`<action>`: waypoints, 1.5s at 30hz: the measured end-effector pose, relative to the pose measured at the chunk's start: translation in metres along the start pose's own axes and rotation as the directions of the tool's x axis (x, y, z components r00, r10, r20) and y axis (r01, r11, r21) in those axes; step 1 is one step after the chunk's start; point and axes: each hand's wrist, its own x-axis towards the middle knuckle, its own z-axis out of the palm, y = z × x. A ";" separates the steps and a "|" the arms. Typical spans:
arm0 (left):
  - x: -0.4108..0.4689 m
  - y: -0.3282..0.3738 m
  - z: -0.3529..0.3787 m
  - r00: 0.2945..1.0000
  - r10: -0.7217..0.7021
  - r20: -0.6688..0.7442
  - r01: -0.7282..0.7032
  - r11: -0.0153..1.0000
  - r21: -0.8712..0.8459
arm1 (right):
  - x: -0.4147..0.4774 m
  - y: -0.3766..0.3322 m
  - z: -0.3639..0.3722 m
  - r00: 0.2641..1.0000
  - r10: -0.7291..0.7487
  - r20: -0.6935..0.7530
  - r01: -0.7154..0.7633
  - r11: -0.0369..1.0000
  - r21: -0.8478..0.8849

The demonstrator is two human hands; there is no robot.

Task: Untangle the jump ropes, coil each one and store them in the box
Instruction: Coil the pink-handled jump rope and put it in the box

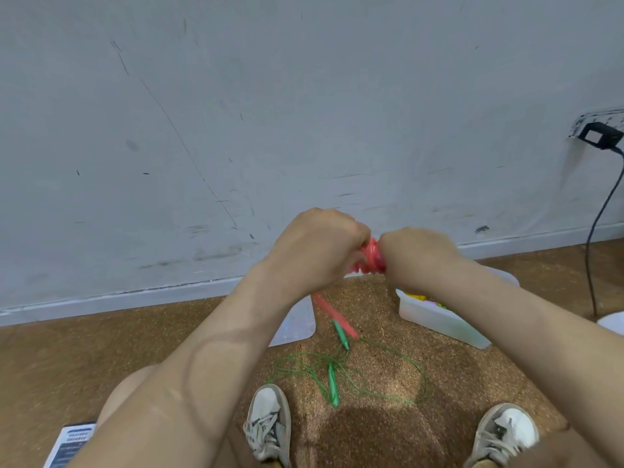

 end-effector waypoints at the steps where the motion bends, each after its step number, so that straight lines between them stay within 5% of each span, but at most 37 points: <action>1: 0.000 -0.004 -0.002 1.000 -0.003 0.018 0.005 0.998 -0.070 | -0.004 -0.004 -0.002 0.998 -0.054 0.033 0.056 0.997 -0.050; 5: -0.004 -0.014 -0.013 0.982 -0.075 0.170 0.133 0.925 -0.355 | -0.020 -0.003 -0.022 0.961 -0.275 0.038 0.276 0.931 -0.240; 8: -0.005 -0.022 -0.019 0.932 -0.081 0.353 0.302 0.711 -0.635 | -0.027 0.000 -0.035 0.929 -0.371 0.000 0.363 0.909 -0.206; 14: -0.009 -0.041 -0.014 0.858 0.085 0.507 0.431 0.417 -0.800 | -0.031 -0.005 -0.032 0.879 -0.467 -0.098 0.458 0.884 -0.095; 17: -0.009 -0.049 -0.001 0.866 0.190 0.463 0.450 0.107 -0.886 | -0.034 -0.004 -0.040 0.862 -0.484 -0.148 0.503 0.855 0.131; 20: -0.009 -0.055 0.013 0.895 0.133 0.426 0.443 -0.152 -0.883 | -0.036 -0.003 -0.047 0.862 -0.449 -0.235 0.494 0.642 0.586; 25: 0.000 -0.020 0.016 0.909 -0.073 0.410 0.376 -0.278 -0.884 | -0.026 0.004 -0.041 0.960 -0.224 -0.169 0.242 0.356 0.903; 32: 0.007 -0.007 0.016 0.879 -0.348 0.326 0.308 -0.108 -0.945 | -0.015 0.010 -0.032 0.995 -0.103 -0.018 0.037 0.181 0.983; 38: -0.002 -0.005 0.016 0.897 -0.292 0.333 0.416 0.297 -0.860 | 0.000 0.021 -0.022 0.992 0.081 0.094 -0.103 0.118 0.988; 40: -0.001 -0.003 0.016 0.898 -0.323 0.299 0.429 0.495 -0.755 | 0.006 0.018 -0.014 0.983 0.177 0.045 -0.084 0.216 0.973; 43: -0.003 -0.006 0.016 0.954 -0.263 0.145 0.300 0.850 -0.433 | 0.014 0.014 -0.003 0.950 0.263 -0.166 -0.037 0.624 0.780; 45: -0.005 -0.007 0.015 0.976 -0.214 0.047 0.219 0.941 -0.257 | 0.017 0.016 -0.001 0.946 0.247 -0.212 -0.033 0.721 0.692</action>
